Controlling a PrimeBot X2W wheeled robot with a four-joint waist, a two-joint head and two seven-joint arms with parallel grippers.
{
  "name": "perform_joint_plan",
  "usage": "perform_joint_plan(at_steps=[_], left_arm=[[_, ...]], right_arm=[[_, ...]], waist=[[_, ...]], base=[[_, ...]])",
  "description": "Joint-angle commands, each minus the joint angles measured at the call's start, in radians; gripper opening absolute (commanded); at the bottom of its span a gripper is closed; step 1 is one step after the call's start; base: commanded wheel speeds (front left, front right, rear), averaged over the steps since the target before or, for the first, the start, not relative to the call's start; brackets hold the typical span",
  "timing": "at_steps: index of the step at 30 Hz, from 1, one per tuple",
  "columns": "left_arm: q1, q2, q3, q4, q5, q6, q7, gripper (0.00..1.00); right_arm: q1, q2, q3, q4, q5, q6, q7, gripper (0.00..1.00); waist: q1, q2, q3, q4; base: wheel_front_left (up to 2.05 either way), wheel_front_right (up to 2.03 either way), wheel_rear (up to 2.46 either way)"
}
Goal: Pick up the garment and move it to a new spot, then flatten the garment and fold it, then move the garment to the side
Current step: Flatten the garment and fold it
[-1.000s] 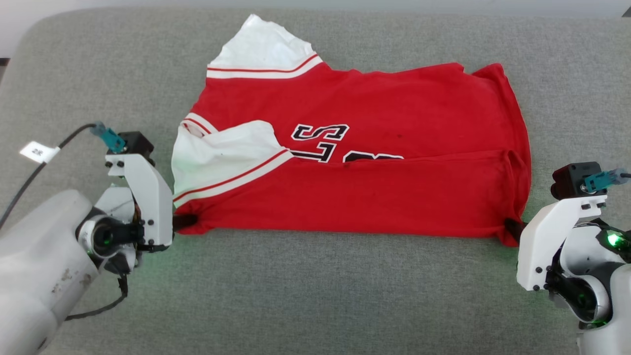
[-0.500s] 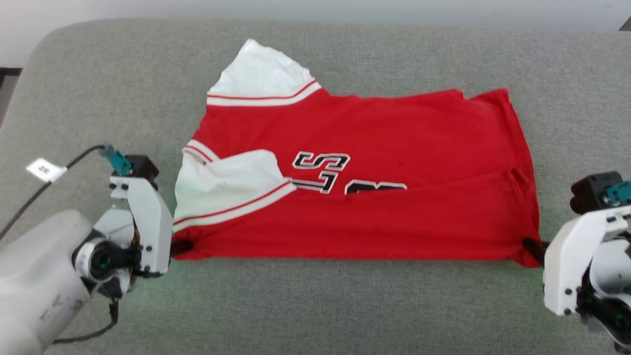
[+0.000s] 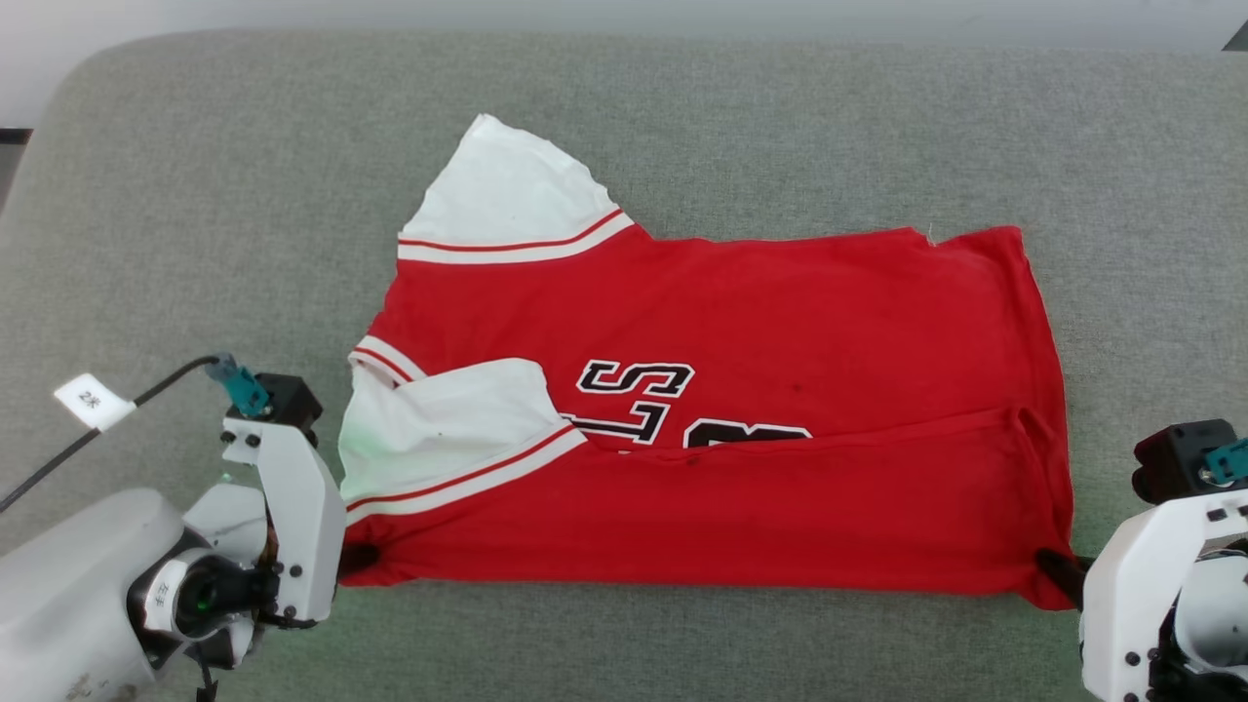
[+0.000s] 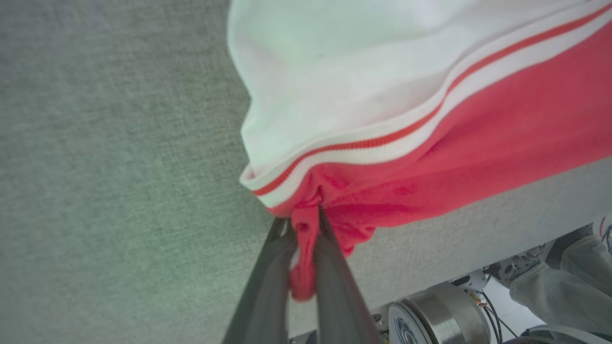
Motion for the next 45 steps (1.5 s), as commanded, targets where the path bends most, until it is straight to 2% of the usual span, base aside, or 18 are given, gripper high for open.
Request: perform_joint_plan(at_steps=[1, 2, 3, 4, 5, 6, 7, 8, 20, 26, 30, 38, 41, 45], left_arm=[[0.028, 0.002, -0.013, -0.004, 0.002, 0.011, 0.000, 0.00], [0.030, 0.001, -0.013, -0.007, 0.005, 0.016, -0.005, 0.28], [0.032, 0.000, -0.013, -0.009, 0.008, 0.019, -0.009, 0.44], [0.034, 0.001, -0.012, -0.009, 0.008, 0.021, -0.012, 0.51], [0.035, 0.002, -0.013, -0.010, 0.009, 0.025, -0.012, 0.67], [0.035, 0.003, -0.013, -0.012, 0.012, 0.029, -0.012, 0.89], [0.032, 0.005, -0.010, -0.014, 0.013, 0.030, -0.016, 1.00], [0.028, 0.009, -0.007, -0.017, 0.015, 0.031, -0.018, 1.00], [-0.055, 0.098, 0.041, -0.119, 0.028, 0.068, 0.008, 1.00], [-0.150, 0.101, 0.093, -0.128, 0.054, 0.063, -0.003, 1.00], [-0.219, 0.067, 0.121, -0.072, 0.087, 0.023, -0.034, 1.00], [-0.329, -0.006, 0.150, 0.131, 0.158, -0.067, -0.117, 1.00], [-0.373, -0.024, 0.157, 0.212, 0.185, -0.102, -0.142, 1.00], [-0.430, -0.048, 0.163, 0.314, 0.206, -0.143, -0.154, 1.00]], right_arm=[[0.004, 0.002, 0.006, 0.011, -0.008, -0.002, -0.010, 0.00], [0.003, 0.003, 0.011, 0.019, -0.013, -0.002, -0.017, 0.00], [-0.002, 0.006, 0.014, 0.026, -0.011, -0.002, -0.024, 0.00], [-0.008, 0.009, 0.018, 0.036, -0.010, -0.002, -0.032, 0.08], [-0.013, 0.007, 0.021, 0.046, -0.009, -0.002, -0.040, 0.26], [-0.017, 0.006, 0.025, 0.055, -0.008, -0.002, -0.047, 0.45], [-0.019, 0.006, 0.030, 0.063, -0.003, -0.002, -0.053, 0.82], [-0.020, 0.005, 0.033, 0.068, -0.001, -0.002, -0.061, 1.00], [-0.053, 0.002, 0.011, 0.047, 0.026, -0.002, -0.147, 1.00], [-0.096, 0.019, 0.012, 0.022, 0.007, -0.002, -0.295, 1.00], [-0.158, 0.032, 0.034, 0.030, -0.014, -0.002, -0.490, 1.00], [-0.260, 0.021, 0.146, 0.110, -0.095, -0.002, -0.888, 1.00], [-0.291, 0.025, 0.174, 0.143, -0.121, -0.002, -1.002, 1.00], [-0.315, 0.045, 0.200, 0.179, -0.145, -0.002, -1.094, 1.00]], waist=[[0.0000, 0.0000, 0.002, -0.003], [0.0000, 0.0000, 0.003, -0.004], [0.0000, 0.0000, 0.003, -0.005], [0.0000, 0.0000, 0.003, -0.006], [0.0000, 0.0000, 0.004, -0.007], [0.0000, 0.0000, 0.004, -0.008], [0.0000, 0.0000, 0.003, -0.008], [0.0000, 0.0000, 0.003, -0.009], [0.0000, 0.0000, -0.020, -0.026], [0.0000, 0.0000, -0.019, -0.057], [0.0000, 0.0000, -0.003, -0.092], [0.0000, 0.0000, 0.045, -0.180], [0.0000, 0.0000, 0.069, -0.213], [0.0000, 0.0000, 0.104, -0.254]], base=[[0.00, 0.00, 0.00], [0.00, 0.00, 0.00], [0.00, 0.00, 0.00], [0.00, 0.00, 0.00], [0.00, 0.00, 0.00], [0.00, 0.00, 0.00], [0.00, 0.00, 0.00], [0.00, 0.00, 0.00], [0.00, 0.00, 0.00], [0.00, 0.00, 0.00], [0.00, 0.00, 0.00], [0.00, 0.00, 0.00], [0.00, 0.00, 0.00], [0.00, 0.00, 0.00]])
